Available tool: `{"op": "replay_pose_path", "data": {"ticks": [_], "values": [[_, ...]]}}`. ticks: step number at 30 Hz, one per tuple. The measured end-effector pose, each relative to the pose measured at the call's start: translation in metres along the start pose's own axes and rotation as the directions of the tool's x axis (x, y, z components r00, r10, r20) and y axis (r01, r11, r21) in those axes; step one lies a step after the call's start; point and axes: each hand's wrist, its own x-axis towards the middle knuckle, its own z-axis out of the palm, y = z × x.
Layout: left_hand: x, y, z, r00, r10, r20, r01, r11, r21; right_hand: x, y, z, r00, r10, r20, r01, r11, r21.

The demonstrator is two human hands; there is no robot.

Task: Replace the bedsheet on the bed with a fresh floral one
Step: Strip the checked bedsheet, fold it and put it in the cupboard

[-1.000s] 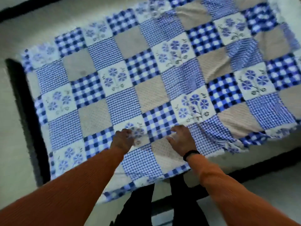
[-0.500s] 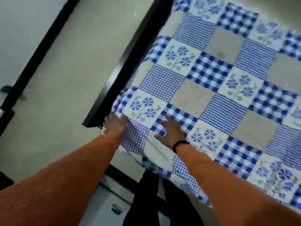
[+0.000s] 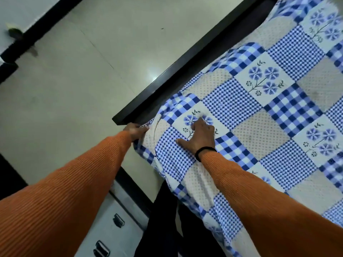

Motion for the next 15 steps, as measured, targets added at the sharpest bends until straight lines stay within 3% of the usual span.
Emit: {"op": "replay_pose_path", "data": {"ticks": [3,6,8,10,13,15], "values": [[-0.013,0.013,-0.009,0.974,0.212,-0.083,-0.21,0.977,0.027,0.006,-0.008,-0.002,0.998,0.022,-0.053,-0.016,0.992,0.121],[-0.054,0.029,-0.003,0.856,0.479,-0.194,-0.483,0.875,0.03,0.011,-0.026,-0.019,0.987,0.107,-0.118,-0.048,0.907,0.419],[-0.081,0.036,0.014,0.797,0.601,-0.057,-0.599,0.799,0.05,0.012,-0.041,-0.037,0.986,0.152,-0.067,-0.079,0.783,0.617],[-0.101,0.034,0.039,0.743,0.654,0.141,-0.668,0.737,0.099,0.013,-0.049,-0.052,0.987,0.156,-0.038,-0.086,0.715,0.694],[-0.117,0.023,0.082,0.67,0.644,0.369,-0.73,0.661,0.172,0.012,-0.037,-0.064,0.985,0.159,-0.073,-0.082,0.787,0.611],[-0.117,0.016,0.101,0.682,0.573,0.455,-0.715,0.655,0.245,0.012,-0.019,-0.064,0.969,0.22,-0.112,-0.11,0.792,0.601]]}}
